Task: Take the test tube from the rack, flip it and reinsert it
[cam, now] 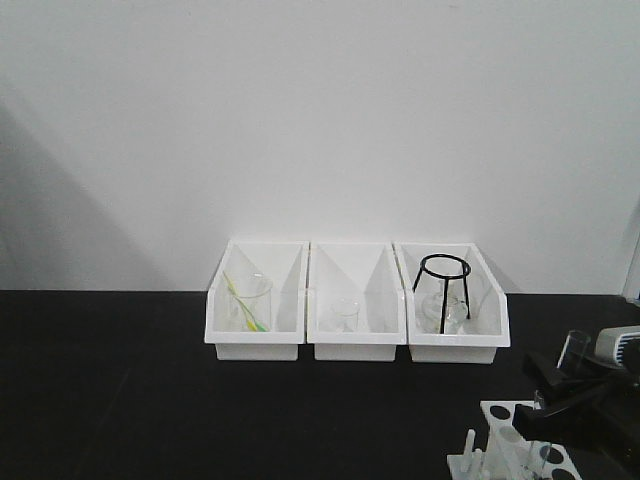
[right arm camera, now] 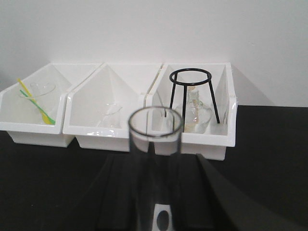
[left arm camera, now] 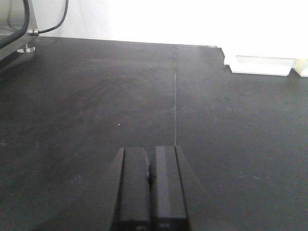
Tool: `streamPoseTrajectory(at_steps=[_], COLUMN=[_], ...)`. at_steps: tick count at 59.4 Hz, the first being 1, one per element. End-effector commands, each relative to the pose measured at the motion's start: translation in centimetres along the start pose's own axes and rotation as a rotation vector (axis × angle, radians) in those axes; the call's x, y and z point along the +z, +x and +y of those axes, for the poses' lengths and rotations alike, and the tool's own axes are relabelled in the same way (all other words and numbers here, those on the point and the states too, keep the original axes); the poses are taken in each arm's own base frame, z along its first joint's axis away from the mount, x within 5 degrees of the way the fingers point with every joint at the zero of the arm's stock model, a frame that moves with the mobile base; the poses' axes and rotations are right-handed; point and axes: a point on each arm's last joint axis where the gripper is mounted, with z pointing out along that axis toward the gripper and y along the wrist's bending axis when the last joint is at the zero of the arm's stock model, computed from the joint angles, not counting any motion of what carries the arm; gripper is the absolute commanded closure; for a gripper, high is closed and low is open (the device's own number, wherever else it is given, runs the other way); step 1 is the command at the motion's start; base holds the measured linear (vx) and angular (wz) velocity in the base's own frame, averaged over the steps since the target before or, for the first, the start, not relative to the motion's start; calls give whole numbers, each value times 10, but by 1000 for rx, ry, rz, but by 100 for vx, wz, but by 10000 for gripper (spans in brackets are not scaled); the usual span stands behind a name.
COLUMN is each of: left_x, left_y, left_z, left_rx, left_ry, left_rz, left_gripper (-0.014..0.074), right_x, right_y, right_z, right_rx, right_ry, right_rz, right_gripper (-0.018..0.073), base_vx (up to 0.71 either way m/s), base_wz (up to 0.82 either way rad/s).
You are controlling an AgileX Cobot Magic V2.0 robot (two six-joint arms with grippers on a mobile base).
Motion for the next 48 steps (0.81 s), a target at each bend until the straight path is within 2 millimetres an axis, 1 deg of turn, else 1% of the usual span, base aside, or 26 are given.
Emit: streamPoseTrajectory(at_steps=[1,8,18,32,40,48], left_x=[-1,-1,-1,-1,-1,-1], left_y=[-8,-8,-8,-8,-8,-8], left_z=[-2,-2,-2,-2,-2,-2], left_rx=[-3,-3,-3,-3,-3,-3], left_ry=[23,23,23,23,23,23], left_rz=[-96,-96,-96,-96,-96,-96], left_gripper=[603,603,603,603,603,603], right_x=[1,4,9,20,21,21], right_y=[-16,-1,19,39,42,42], right_z=[2,2,2,2,4,4], right_rx=[-13,-3,17,3,-14,-7], right_ry=[-19,-26,-50,-72,-93,-92], right_rz=[-118,-104,-132,-55,-38,-37], right_gripper=[422,422,422,408,352,226], base_vx=[0,0,0,0,0,0], base_wz=[0,0,0,0,0,0])
